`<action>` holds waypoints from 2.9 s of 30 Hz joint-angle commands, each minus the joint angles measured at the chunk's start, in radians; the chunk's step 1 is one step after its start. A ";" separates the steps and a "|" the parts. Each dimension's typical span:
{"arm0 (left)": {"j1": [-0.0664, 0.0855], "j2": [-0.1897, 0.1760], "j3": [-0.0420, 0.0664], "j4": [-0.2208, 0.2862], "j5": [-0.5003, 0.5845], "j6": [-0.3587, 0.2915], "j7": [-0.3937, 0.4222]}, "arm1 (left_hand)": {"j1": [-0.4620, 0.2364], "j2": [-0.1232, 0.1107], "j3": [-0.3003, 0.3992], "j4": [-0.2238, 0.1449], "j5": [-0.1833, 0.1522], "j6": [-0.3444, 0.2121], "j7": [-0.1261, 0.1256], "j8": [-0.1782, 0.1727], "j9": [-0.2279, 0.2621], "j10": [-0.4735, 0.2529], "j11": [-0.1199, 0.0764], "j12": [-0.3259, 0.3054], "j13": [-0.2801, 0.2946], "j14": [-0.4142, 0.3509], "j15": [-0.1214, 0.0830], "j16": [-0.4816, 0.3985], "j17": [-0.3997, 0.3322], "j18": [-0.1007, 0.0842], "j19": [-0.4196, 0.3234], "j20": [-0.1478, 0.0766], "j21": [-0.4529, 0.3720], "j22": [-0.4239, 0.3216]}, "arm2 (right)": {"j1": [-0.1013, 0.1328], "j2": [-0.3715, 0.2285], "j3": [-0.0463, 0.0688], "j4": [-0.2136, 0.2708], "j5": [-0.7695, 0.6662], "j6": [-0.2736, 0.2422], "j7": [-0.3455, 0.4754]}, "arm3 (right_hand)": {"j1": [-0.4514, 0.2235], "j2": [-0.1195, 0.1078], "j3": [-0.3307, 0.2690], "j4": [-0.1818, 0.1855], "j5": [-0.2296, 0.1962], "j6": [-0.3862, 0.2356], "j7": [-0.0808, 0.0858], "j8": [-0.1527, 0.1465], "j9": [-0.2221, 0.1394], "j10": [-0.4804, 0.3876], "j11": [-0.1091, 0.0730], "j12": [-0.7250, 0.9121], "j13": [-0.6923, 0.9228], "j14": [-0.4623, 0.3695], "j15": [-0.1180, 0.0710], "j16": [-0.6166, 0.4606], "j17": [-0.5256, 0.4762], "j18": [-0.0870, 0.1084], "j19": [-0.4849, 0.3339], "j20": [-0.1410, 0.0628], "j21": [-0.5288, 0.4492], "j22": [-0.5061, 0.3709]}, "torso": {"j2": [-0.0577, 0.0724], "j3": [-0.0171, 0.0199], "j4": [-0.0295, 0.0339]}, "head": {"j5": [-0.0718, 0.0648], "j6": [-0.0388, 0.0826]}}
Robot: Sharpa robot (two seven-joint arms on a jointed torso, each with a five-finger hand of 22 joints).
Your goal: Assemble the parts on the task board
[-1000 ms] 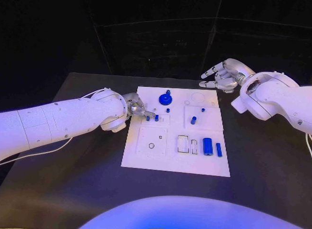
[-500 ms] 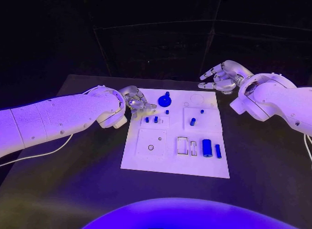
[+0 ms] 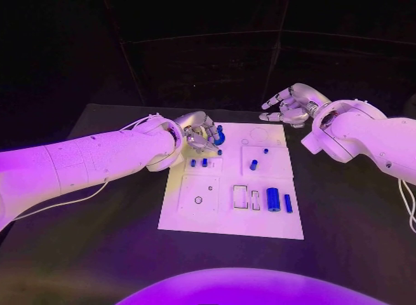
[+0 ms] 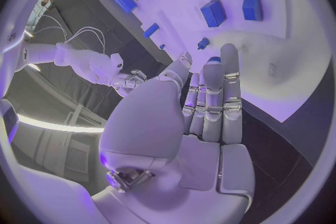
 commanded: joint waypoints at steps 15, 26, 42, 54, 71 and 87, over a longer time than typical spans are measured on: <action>0.013 0.101 -0.029 -0.113 -0.268 0.094 0.004 | -0.009 0.009 -0.054 -0.024 -0.013 0.075 -0.009 -0.061 -0.084 0.009 -0.007 -0.031 -0.095 0.135 -0.010 0.290 0.273 -0.024 0.128 -0.012 0.236 0.205 | 0.002 0.011 0.000 -0.006 -0.001 -0.003 0.015 | 0.002 0.001 0.003 0.002 0.027 -0.004 -0.001 0.006 0.000 -0.012 -0.002 -0.009 -0.006 0.059 -0.010 -0.007 0.053 0.020 -0.011 0.000 -0.006 -0.005 | 0.001 0.0000 -0.0004 | -0.013 0.011; 0.014 0.118 -0.031 -0.121 -0.281 0.135 -0.010 | 0.008 0.045 -0.021 -0.045 -0.014 0.135 -0.025 -0.080 -0.114 0.072 -0.020 -0.061 -0.147 0.154 -0.022 0.328 0.294 -0.044 0.163 -0.020 0.376 0.343 | 0.002 0.014 0.000 -0.007 -0.001 -0.001 0.016 | 0.002 0.002 0.004 0.002 0.030 -0.004 -0.001 0.007 0.000 -0.014 -0.002 -0.012 -0.009 0.059 -0.010 -0.008 0.053 0.020 -0.012 0.000 -0.008 -0.008 | 0.001 0.0010 -0.0014 | -0.012 0.009; 0.014 0.137 -0.031 -0.135 -0.283 0.163 -0.019 | 0.008 0.057 0.030 -0.069 -0.014 0.175 -0.030 -0.110 -0.138 0.128 -0.027 -0.109 -0.195 0.155 -0.027 0.327 0.264 -0.051 0.163 -0.025 0.427 0.399 | 0.002 0.017 0.000 -0.008 -0.001 0.000 0.017 | 0.002 0.002 0.004 0.002 0.030 -0.004 -0.001 0.007 0.000 -0.014 -0.002 -0.012 -0.009 0.059 -0.010 -0.008 0.053 0.020 -0.012 0.000 -0.008 -0.008 | 0.001 0.0015 -0.0014 | -0.014 0.008; 0.013 0.146 -0.031 -0.149 -0.283 0.220 -0.083 | 0.010 0.058 0.110 -0.106 -0.014 0.184 -0.023 -0.146 -0.140 0.144 -0.021 -0.156 -0.217 0.153 -0.023 0.331 0.249 -0.053 0.154 -0.023 0.443 0.422 | 0.002 0.017 0.000 -0.007 -0.001 0.000 0.017 | 0.003 0.002 0.004 0.002 0.034 -0.004 -0.001 0.007 0.000 -0.013 -0.002 -0.011 -0.008 0.059 -0.010 -0.007 0.053 0.020 -0.011 0.000 -0.007 -0.007 | 0.001 0.0011 -0.0016 | -0.017 0.006; 0.013 0.138 -0.030 -0.140 -0.274 0.142 -0.043 | -0.002 0.060 0.269 -0.171 -0.015 0.239 -0.020 -0.173 -0.138 0.222 -0.028 -0.186 -0.213 0.160 -0.029 0.351 0.249 -0.058 0.159 -0.026 0.487 0.472 | 0.002 0.020 0.000 -0.008 -0.001 -0.001 0.019 | 0.003 0.002 0.004 0.002 0.034 -0.004 -0.001 0.007 0.000 -0.013 -0.002 -0.011 -0.008 0.059 -0.010 -0.007 0.053 0.020 -0.011 0.000 -0.007 -0.007 | -0.001 0.0003 0.0006 | -0.017 0.004; 0.014 0.072 0.013 -0.062 -0.224 0.062 -0.009 | -0.040 0.042 0.310 -0.184 -0.014 0.263 -0.022 -0.184 -0.137 0.246 -0.032 -0.204 -0.213 0.161 -0.032 0.352 0.238 -0.059 0.159 -0.029 0.494 0.483 | 0.002 0.022 0.000 -0.015 -0.001 -0.002 0.022 | 0.003 0.002 0.004 0.002 0.034 -0.004 -0.001 0.007 0.000 -0.013 -0.002 -0.011 -0.008 0.059 -0.010 -0.007 0.053 0.020 -0.011 0.000 -0.007 -0.007 | -0.001 0.0007 0.0024 | -0.011 0.009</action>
